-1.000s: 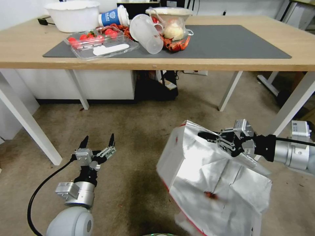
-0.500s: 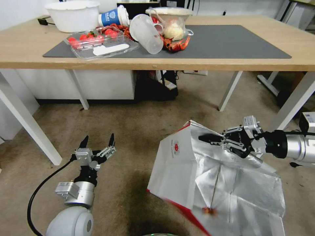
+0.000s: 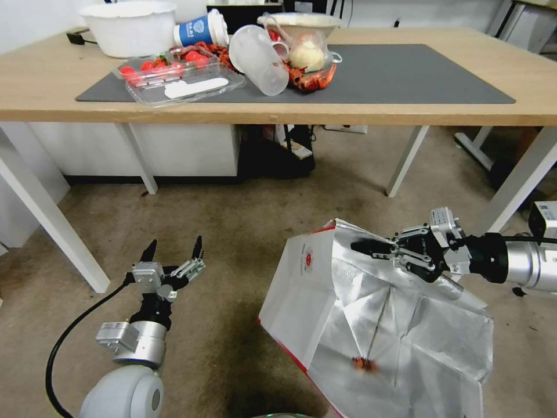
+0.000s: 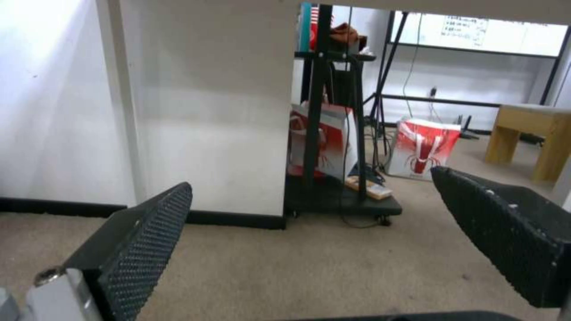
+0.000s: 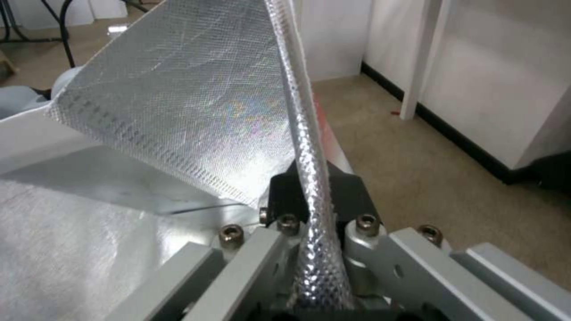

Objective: Pick up the food delivery bag from the floor and place it on the table.

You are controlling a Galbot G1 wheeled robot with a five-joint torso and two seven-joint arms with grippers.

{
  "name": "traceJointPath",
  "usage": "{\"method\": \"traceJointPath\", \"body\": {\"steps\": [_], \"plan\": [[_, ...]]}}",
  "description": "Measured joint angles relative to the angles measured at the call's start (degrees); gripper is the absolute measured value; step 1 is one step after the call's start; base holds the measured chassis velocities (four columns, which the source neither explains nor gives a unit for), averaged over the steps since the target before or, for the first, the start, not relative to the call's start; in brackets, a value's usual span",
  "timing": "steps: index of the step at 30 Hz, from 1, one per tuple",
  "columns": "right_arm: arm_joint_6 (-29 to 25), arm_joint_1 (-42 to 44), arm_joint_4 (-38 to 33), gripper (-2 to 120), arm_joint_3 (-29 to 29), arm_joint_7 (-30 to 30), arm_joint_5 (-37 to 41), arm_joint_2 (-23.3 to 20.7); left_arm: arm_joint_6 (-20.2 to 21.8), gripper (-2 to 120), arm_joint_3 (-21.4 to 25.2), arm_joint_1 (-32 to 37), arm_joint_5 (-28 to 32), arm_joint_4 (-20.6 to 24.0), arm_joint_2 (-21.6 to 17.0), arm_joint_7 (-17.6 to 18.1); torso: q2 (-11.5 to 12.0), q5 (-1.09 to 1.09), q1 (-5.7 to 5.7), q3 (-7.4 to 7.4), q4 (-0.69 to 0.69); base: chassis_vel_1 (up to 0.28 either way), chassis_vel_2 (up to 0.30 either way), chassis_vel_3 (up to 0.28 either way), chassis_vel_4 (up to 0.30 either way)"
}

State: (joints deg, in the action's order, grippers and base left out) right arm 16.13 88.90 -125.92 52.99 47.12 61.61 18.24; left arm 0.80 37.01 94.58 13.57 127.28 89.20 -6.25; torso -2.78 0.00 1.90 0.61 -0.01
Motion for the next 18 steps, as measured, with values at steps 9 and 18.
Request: {"method": "traceJointPath", "body": {"steps": [9, 18], "plan": [[0.36, -0.01, -0.16, 0, 0.02, 0.08, 0.24, -0.29, 0.02, 100, 0.02, 0.02, 0.01, 0.0, -0.03, -0.1, -1.86, 0.0, 0.1, 1.81, 0.01, 0.0, 0.0, 0.0, 0.0], [0.7, -0.22, 0.16, 0, 0.1, 0.71, 1.42, -1.4, 0.07, 100, 0.17, 0.02, 0.03, 0.04, -0.06, -0.23, -4.32, 0.0, 0.41, 4.06, 0.0, 0.0, 0.0, 0.0, 0.0]]}}
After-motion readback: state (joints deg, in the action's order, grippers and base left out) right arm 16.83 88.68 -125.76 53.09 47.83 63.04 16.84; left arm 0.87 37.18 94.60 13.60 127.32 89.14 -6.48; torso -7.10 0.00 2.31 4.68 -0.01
